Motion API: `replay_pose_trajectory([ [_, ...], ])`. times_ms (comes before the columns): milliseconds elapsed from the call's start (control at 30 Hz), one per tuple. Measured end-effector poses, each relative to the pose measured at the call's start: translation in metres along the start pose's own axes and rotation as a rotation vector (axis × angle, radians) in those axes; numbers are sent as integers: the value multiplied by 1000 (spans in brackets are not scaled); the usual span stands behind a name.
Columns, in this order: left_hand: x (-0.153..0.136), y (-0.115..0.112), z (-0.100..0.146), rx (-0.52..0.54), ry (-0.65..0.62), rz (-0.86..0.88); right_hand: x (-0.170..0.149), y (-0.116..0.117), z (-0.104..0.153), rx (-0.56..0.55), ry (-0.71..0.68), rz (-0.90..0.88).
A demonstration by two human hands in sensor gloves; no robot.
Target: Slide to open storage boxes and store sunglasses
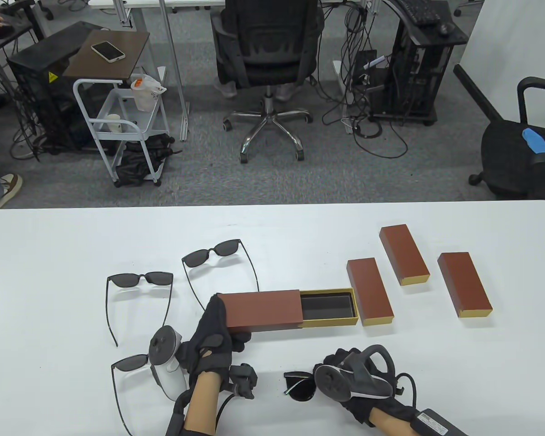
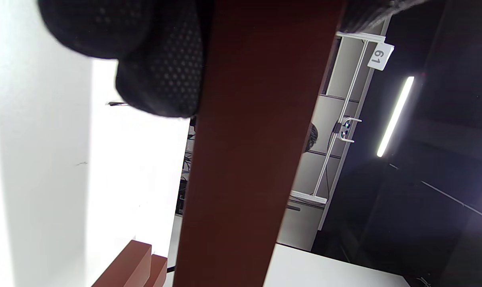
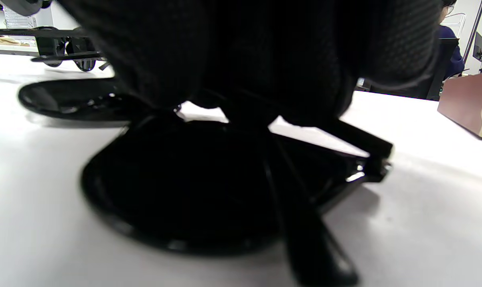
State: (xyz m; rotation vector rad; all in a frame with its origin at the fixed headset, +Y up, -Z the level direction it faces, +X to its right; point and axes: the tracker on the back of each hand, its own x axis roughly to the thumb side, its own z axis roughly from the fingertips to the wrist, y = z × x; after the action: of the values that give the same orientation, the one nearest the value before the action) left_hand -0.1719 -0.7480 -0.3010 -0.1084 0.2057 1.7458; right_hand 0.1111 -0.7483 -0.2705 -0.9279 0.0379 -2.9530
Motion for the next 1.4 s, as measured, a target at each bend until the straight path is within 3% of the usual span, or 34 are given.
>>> replay_pose_trajectory([
  [167,-1,5,-1,11,-3,-7,-3,-22,2,-18,32,-15],
  [533,-6,8,-1,26,19,-2,-32,-144,13,-223,91,49],
  [667,-6,7,-1,16,17,2,-47,-171,5,-285,178,89],
  [967,-7,-1,0,-32,13,8,-44,-172,-17,-217,210,347],
  [1400,-8,-7,0,-74,15,17,-35,-167,-20,-180,178,384],
])
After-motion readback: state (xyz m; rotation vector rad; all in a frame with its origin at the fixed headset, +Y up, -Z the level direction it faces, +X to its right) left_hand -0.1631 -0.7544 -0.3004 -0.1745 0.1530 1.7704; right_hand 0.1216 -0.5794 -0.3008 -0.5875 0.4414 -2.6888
